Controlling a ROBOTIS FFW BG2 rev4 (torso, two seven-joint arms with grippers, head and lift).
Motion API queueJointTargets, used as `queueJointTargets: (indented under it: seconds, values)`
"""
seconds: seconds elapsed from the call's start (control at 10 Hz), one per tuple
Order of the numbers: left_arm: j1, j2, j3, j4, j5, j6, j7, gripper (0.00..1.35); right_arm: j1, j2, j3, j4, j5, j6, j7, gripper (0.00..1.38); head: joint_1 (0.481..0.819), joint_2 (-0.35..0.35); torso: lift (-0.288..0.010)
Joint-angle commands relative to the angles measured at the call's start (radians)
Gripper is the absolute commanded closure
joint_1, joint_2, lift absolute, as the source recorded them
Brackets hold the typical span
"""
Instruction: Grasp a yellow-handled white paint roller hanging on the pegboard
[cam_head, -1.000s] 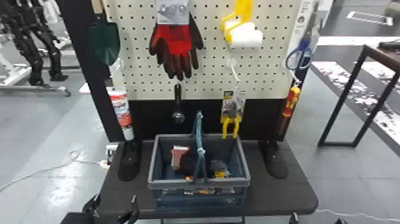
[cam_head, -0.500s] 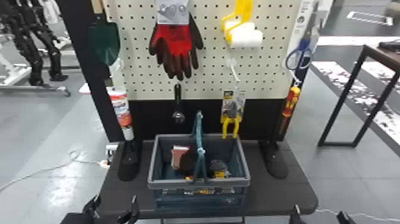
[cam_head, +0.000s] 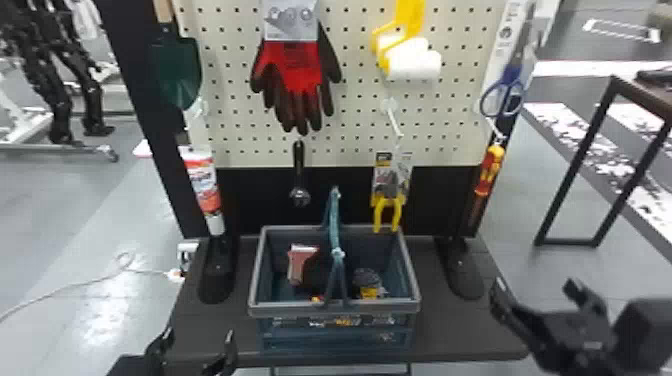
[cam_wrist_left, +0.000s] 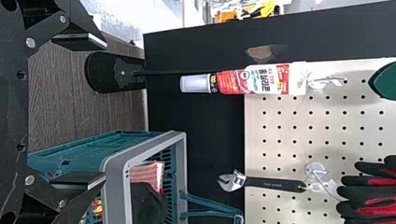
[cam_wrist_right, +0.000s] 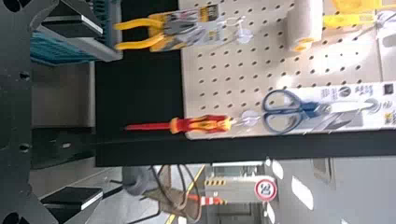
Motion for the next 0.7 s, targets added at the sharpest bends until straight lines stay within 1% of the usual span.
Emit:
queueJointTargets:
  seconds: [0.0,0.2,0.3,0.4,0.6]
  values:
    - [-0.009,0.015,-0.010,0.000,0.006,0.012,0.000,0.30,-0.078,-0.001,-0.029,-0.072,0.025,0.136,0.037,0.08,0.549,0.000,-0.100]
    - [-0.015,0.015,-0.016,0.000,0.006,0.026,0.000,0.30,-0.205,-0.003,-0.038,-0.081,0.034,0.236,0.093,0.08,0.549,0.000,-0.100]
    - [-0.024,0.021,-0.024,0.002,0.006,0.036,0.000,0.30,-0.274,-0.022,-0.038,-0.081,0.033,0.277,0.116,0.08,0.549,0.000,-0.100]
    - [-0.036,0.028,-0.033,0.002,0.006,0.049,0.000,0.30,-0.343,-0.030,-0.038,-0.083,0.033,0.316,0.133,0.08,0.549,0.000,-0.100]
    - [-0.058,0.042,-0.052,0.002,0.007,0.076,0.000,0.30,-0.469,-0.030,-0.032,-0.089,0.030,0.391,0.151,0.08,0.549,0.000,-0.100]
